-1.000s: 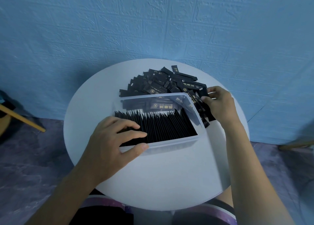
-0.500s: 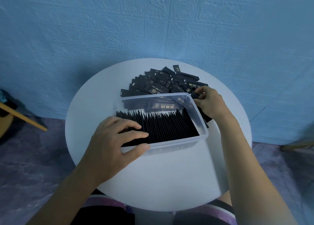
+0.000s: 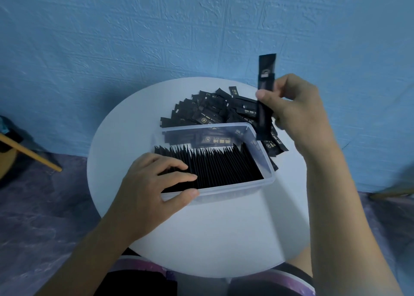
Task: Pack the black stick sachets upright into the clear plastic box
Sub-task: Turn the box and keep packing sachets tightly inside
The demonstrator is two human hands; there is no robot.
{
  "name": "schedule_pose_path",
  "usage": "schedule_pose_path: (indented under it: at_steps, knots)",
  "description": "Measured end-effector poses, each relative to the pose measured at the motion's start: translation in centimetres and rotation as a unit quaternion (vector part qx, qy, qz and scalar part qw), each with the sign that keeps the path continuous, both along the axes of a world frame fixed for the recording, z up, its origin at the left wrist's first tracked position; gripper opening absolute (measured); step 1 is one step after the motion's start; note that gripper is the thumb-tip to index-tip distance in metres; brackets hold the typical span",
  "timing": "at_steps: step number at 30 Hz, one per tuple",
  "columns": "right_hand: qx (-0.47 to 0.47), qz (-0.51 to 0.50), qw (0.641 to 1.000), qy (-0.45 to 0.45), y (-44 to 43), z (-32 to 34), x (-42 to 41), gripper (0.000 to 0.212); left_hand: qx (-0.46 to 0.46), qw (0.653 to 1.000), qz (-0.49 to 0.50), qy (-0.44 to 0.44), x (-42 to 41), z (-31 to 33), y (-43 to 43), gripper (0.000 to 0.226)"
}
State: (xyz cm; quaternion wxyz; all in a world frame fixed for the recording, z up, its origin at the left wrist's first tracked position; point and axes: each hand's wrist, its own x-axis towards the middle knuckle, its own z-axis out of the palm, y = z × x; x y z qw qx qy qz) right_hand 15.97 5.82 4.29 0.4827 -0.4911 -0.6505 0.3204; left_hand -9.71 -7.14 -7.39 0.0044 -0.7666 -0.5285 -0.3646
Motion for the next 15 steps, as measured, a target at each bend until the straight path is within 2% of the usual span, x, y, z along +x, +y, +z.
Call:
schedule_pose_path:
  at_steps: [3, 11, 15]
  knots:
    - [-0.056, 0.090, 0.994, -0.007, -1.8, -0.8, -3.1, 0.016, -0.004, 1.000, 0.004, 0.004, 0.0, 0.0, 0.0, 0.045]
    - [-0.133, 0.105, 0.950, -0.262, -4.3, -5.5, -8.5, 0.025, -0.004, 1.000, 0.004, 0.011, -0.1, -0.2, 0.2, 0.051]
    - [-0.195, 0.152, 0.937, -0.249, -4.3, -5.3, -8.6, 0.027, -0.005, 1.000, 0.008, 0.012, 0.0, -0.1, 0.3, 0.052]
